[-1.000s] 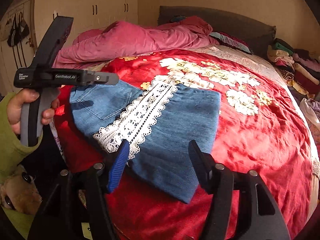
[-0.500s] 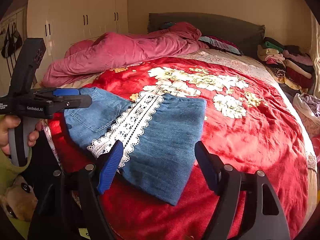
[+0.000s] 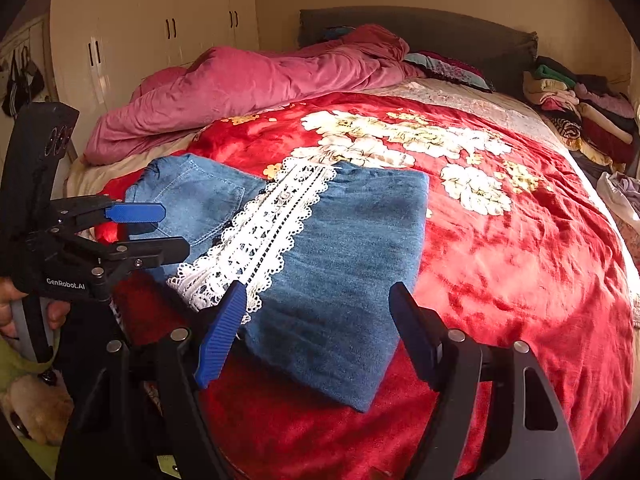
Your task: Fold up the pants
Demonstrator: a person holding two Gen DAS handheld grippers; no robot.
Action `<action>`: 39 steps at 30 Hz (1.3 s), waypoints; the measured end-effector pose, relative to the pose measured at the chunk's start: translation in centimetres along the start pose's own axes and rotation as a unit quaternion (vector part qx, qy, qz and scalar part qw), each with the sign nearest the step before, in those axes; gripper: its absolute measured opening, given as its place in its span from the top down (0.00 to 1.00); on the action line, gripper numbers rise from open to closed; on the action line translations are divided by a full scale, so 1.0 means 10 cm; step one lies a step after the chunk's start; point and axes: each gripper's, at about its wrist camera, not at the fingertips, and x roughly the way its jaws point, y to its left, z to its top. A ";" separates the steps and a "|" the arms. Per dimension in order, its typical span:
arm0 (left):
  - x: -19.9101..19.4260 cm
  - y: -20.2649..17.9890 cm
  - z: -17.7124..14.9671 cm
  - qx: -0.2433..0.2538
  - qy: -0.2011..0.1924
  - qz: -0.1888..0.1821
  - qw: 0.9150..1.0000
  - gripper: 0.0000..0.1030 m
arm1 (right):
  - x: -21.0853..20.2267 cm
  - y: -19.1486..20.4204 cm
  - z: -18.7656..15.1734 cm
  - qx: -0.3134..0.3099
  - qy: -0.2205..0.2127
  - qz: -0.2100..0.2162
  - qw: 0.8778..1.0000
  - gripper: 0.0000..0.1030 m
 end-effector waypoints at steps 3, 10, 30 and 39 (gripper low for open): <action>0.06 -0.05 -0.04 0.009 0.011 0.001 1.000 0.32 | 0.08 -0.01 -0.06 0.005 0.010 0.006 1.000 0.30; 0.28 -0.01 -0.18 0.006 0.054 0.016 0.998 0.32 | 0.30 -0.08 -0.22 0.015 0.049 -0.002 0.999 0.30; 0.12 0.03 -0.12 -0.008 0.040 0.013 0.999 0.22 | 0.03 -0.26 -0.05 0.051 0.020 -0.016 0.998 0.29; -0.13 0.17 -0.08 -0.026 0.013 0.018 0.999 0.11 | -0.10 -0.16 0.18 0.042 -0.007 -0.031 0.999 0.09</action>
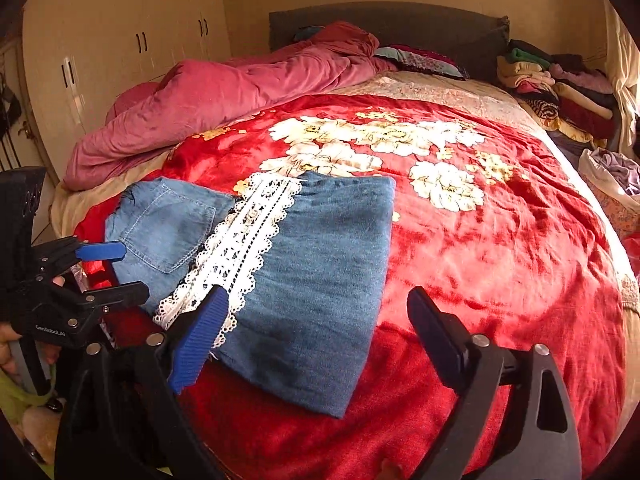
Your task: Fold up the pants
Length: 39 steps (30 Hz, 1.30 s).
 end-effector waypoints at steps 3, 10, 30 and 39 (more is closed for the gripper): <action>-0.08 0.07 0.02 -0.011 -0.008 -0.001 1.000 0.10 | -0.02 0.07 0.08 -0.008 -0.007 0.000 1.000 0.09; -0.25 0.29 0.05 -0.036 -0.028 0.018 0.999 0.09 | -0.01 0.22 0.27 -0.018 -0.022 0.003 1.000 0.07; -0.35 1.06 -0.05 -0.109 -0.024 0.065 0.992 0.09 | 0.39 0.94 0.78 -0.088 -0.020 0.064 0.994 0.07; -0.24 1.37 -0.16 -0.163 -0.004 0.042 0.986 0.09 | 0.72 1.27 0.98 -0.125 0.003 0.096 0.988 0.07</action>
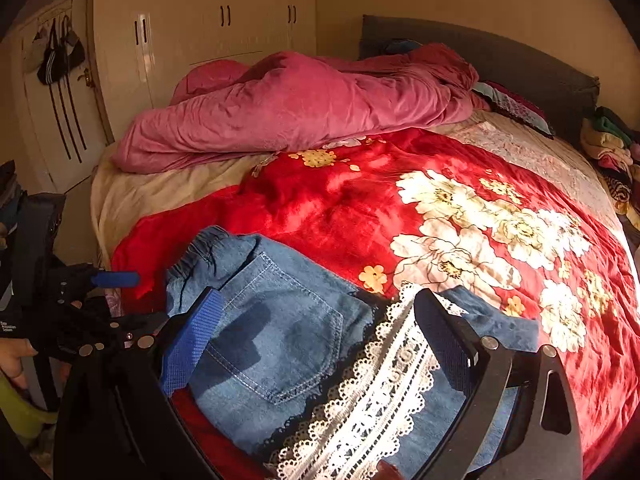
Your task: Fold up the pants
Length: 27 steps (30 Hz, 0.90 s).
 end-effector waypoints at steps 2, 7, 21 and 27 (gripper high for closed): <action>0.03 0.03 -0.01 -0.007 0.005 -0.008 1.000 0.09 | 0.10 0.06 0.07 -0.011 0.008 0.014 1.000 0.06; 0.10 0.07 -0.05 -0.022 0.004 -0.028 0.999 0.13 | 0.34 0.22 0.25 -0.045 0.025 0.048 0.998 0.07; 0.26 0.03 -0.09 -0.030 0.013 -0.068 0.997 0.62 | 1.11 0.59 0.48 -0.131 0.101 0.090 0.982 0.07; 0.31 0.05 -0.10 -0.034 0.018 -0.070 0.997 0.60 | 1.44 0.63 0.42 -0.119 0.141 0.139 0.973 0.10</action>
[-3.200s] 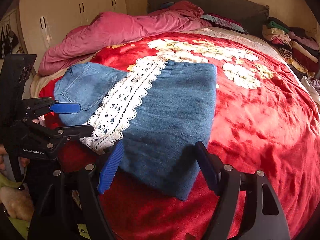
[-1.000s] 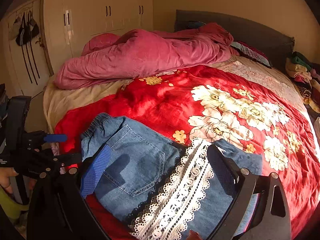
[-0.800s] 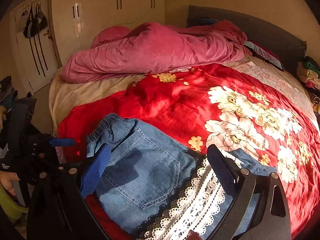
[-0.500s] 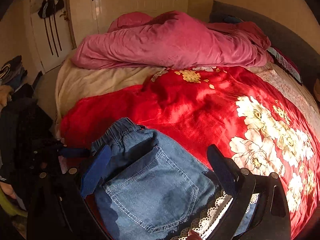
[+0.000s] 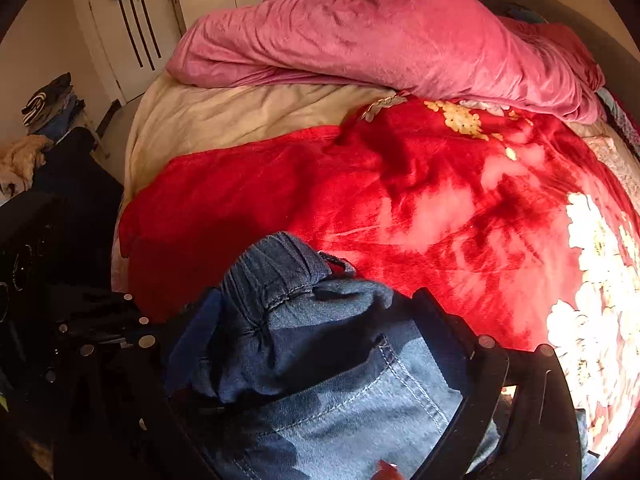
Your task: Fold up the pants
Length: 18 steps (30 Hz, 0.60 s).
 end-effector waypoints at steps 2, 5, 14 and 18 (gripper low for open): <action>0.01 0.00 0.00 -0.001 0.001 0.001 1.000 0.59 | 0.09 -0.02 0.00 0.003 0.010 0.021 1.000 0.24; 0.03 0.03 -0.02 -0.006 0.003 0.001 1.000 0.55 | 0.16 -0.04 -0.03 0.007 0.011 0.054 0.998 0.41; 0.04 0.01 -0.02 -0.006 0.000 0.002 1.000 0.27 | -0.17 -0.15 -0.17 0.036 -0.044 0.101 0.993 0.62; 0.01 -0.04 -0.03 -0.007 -0.003 0.001 1.000 0.20 | -0.40 -0.18 -0.24 0.043 -0.070 0.112 0.990 0.62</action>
